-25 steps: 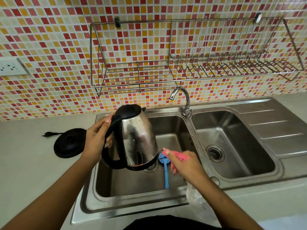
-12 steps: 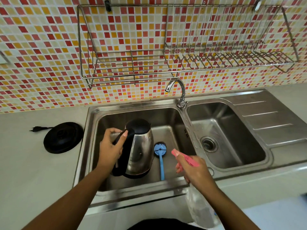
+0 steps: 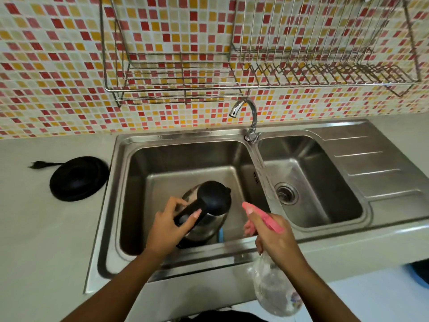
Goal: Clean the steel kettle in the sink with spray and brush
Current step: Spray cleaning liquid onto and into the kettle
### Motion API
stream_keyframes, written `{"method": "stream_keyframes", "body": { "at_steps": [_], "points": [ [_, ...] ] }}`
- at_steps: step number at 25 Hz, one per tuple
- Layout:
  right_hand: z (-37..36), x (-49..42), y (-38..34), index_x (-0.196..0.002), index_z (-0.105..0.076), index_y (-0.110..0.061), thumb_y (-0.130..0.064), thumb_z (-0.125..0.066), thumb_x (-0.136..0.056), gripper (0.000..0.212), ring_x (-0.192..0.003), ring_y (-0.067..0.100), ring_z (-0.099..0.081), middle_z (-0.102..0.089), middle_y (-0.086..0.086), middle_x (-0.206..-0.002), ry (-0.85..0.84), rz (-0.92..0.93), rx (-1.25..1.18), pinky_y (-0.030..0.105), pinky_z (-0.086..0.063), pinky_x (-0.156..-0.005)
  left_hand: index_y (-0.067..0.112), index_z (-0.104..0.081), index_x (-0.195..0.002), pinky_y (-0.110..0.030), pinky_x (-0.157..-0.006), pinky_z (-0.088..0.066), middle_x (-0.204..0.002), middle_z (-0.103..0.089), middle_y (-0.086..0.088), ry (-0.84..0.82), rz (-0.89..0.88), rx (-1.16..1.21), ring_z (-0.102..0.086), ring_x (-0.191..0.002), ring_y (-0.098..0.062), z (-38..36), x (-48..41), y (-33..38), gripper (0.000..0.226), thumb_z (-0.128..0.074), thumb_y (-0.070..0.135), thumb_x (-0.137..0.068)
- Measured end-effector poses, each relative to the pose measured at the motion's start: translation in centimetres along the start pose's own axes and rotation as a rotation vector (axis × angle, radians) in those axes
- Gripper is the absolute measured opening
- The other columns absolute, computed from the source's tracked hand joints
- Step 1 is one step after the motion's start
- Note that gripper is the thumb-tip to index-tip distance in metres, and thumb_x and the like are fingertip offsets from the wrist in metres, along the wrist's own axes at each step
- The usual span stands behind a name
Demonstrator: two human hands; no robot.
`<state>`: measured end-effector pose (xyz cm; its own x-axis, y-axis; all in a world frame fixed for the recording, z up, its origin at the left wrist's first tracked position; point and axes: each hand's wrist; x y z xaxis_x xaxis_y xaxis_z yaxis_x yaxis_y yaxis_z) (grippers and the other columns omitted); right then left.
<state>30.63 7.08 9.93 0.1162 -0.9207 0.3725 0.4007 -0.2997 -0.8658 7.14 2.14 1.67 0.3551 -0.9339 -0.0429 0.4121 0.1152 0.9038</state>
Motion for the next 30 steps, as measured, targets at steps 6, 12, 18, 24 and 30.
{"method": "stream_keyframes", "body": {
  "at_steps": [6,12,18,24,30],
  "points": [
    [0.5,-1.2,-0.9,-0.061,-0.068,-0.016,-0.067,-0.058,-0.077,0.054,-0.045,0.011,-0.056,-0.073,0.009,-0.077,-0.056,0.08,0.129,0.031,-0.05,-0.052,0.029,-0.05,-0.094,-0.036,-0.061,-0.056,-0.077,-0.07,0.007,-0.088,-0.043,-0.284,-0.067,-0.07,-0.007,0.7,4.0,-2.1,0.059,-0.05,0.081,-0.068],
    [-0.5,-1.9,-1.5,-0.071,-0.071,-0.014,-0.068,-0.056,-0.077,0.057,-0.04,0.009,-0.055,-0.072,0.01,-0.074,-0.163,0.132,0.239,0.028,-0.052,-0.046,0.034,-0.056,-0.097,-0.025,-0.069,-0.051,-0.084,-0.065,0.009,-0.289,-0.019,-0.514,-0.059,-0.074,-0.004,5.3,4.9,-4.9,0.064,-0.028,0.085,-0.073],
    [-4.9,-1.8,-3.3,-0.112,-0.067,-0.042,-0.065,-0.043,-0.088,0.041,-0.063,0.021,-0.065,-0.066,0.011,-0.073,-0.413,0.362,0.619,0.037,-0.058,-0.068,0.044,-0.04,-0.081,-0.025,-0.068,-0.036,-0.071,-0.047,0.019,-0.34,-0.049,-0.561,-0.049,-0.068,-0.001,5.7,6.2,-5.5,0.027,-0.04,0.071,-0.082],
    [-7.0,-1.8,-3.1,-0.111,-0.068,-0.042,-0.067,-0.043,-0.087,0.043,-0.068,0.019,-0.056,-0.049,-0.002,-0.061,-0.331,0.416,0.724,0.032,-0.047,-0.063,0.036,-0.045,-0.093,-0.017,-0.08,-0.031,-0.077,-0.04,0.024,-0.294,-0.028,-0.634,-0.04,-0.074,0.007,5.3,7.3,-4.7,0.049,-0.03,0.079,-0.076],
    [-8.4,-0.9,-3.0,-0.061,-0.057,-0.013,-0.071,-0.04,-0.084,0.065,-0.071,0.028,-0.062,-0.061,0.006,-0.07,-0.339,0.412,0.764,0.037,-0.052,-0.067,0.024,-0.057,-0.094,-0.011,-0.076,-0.03,-0.073,-0.037,0.023,-0.239,-0.026,-0.646,-0.038,-0.071,0.008,5.2,7.5,-3.9,0.065,-0.026,0.078,-0.075]
  ]
}}
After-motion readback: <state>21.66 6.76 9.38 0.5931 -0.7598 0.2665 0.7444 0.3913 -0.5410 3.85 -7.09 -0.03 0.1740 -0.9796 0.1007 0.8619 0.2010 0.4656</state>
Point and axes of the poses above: each hand's wrist, its own x-axis away from the middle knuckle, its own z-axis out of the back of the hand, y = z × x
